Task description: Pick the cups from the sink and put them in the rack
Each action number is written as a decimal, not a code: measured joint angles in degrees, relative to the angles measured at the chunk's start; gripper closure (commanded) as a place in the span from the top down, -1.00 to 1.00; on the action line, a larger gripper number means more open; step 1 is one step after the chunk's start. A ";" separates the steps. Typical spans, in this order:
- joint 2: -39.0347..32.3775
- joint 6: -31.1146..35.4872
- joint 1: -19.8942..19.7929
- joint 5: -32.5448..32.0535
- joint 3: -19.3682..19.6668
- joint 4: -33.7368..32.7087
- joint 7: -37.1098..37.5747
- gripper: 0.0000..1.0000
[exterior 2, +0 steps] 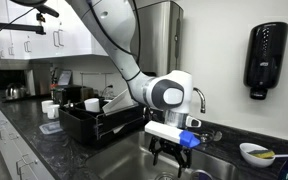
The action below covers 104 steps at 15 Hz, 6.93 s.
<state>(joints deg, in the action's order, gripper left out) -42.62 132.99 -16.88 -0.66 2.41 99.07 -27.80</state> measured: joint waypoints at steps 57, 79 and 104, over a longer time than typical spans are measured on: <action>-22.47 10.72 -1.85 -0.14 3.18 -22.04 13.90 -0.92; 13.80 -2.82 4.59 -17.92 -0.77 11.26 -15.80 -0.92; 38.01 -11.23 14.42 1.12 -3.66 17.27 -46.47 -0.92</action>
<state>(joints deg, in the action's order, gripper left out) -4.60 121.76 -2.46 0.46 -1.25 116.34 -74.27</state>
